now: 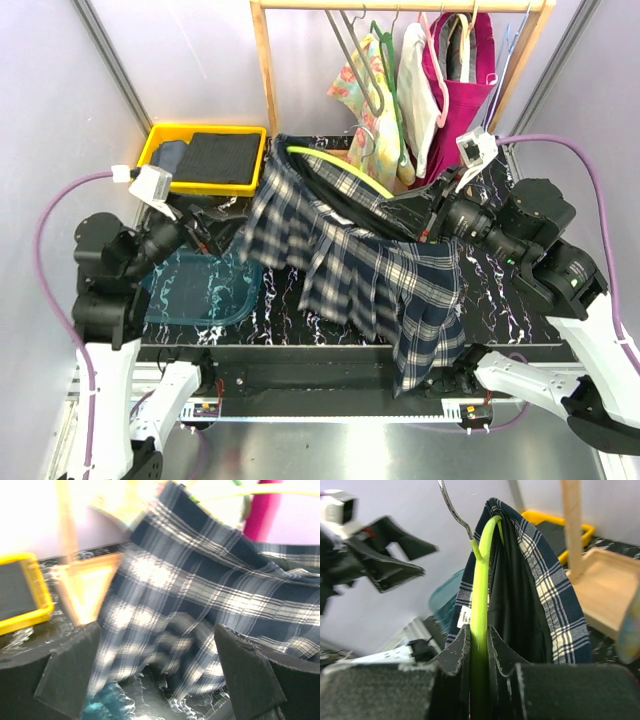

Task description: Remove the skirt from the hanger

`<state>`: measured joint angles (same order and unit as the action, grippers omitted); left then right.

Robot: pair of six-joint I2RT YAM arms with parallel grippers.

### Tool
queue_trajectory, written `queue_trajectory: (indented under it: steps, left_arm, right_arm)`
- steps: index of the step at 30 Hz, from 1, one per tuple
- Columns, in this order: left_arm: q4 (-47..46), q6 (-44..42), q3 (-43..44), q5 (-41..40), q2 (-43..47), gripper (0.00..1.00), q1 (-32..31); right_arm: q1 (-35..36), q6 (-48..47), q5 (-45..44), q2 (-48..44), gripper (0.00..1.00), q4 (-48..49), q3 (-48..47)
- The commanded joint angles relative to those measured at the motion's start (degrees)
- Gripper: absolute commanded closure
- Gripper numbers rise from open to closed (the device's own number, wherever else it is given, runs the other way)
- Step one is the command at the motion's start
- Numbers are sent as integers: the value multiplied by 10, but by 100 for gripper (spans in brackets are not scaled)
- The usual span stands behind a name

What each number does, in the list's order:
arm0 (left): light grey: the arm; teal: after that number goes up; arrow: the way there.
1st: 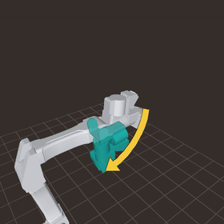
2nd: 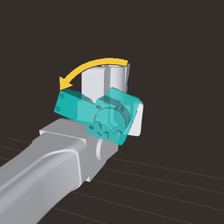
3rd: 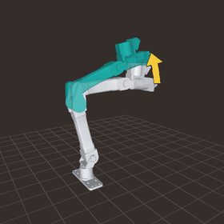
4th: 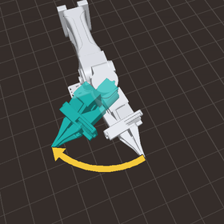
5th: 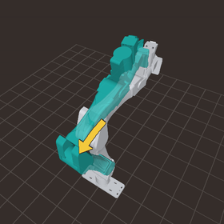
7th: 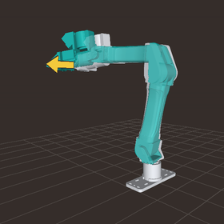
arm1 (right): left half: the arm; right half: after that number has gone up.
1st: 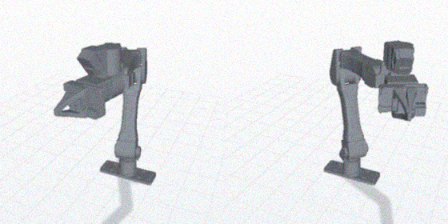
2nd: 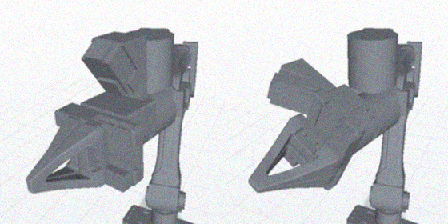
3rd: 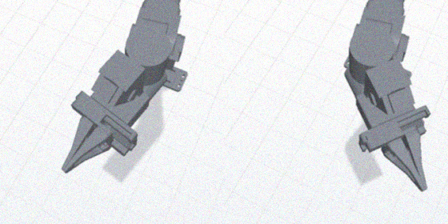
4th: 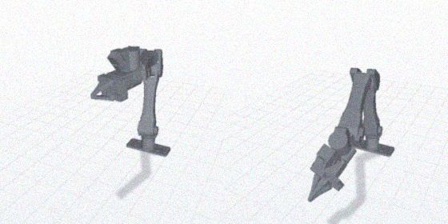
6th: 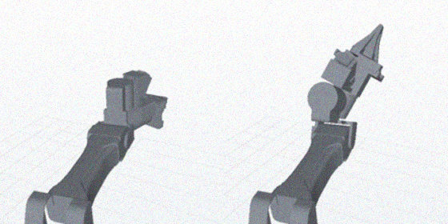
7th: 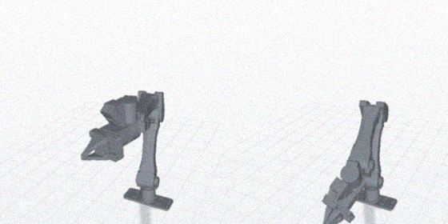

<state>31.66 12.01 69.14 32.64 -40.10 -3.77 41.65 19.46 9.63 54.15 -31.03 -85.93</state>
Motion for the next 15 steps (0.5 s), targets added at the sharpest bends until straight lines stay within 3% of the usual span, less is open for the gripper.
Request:
queue_trajectory:
  steps: [1,3,8,12,15]
  left_arm:
    - [-183,140,-63,243,-18,2,38]
    - [-294,244,-101,296,-28,8,54]
    - [-235,138,-74,304,-62,14,124]
    - [-334,232,-91,429,-96,16,170]
    - [-333,220,-101,424,-111,19,169]
  right_arm:
    - [2,58,76,-10,100,105,-49]
    - [2,69,90,-10,100,112,-43]
    - [3,95,117,-19,100,138,-36]
    - [3,126,135,-26,100,162,-33]
    - [2,142,143,-24,100,184,-29]
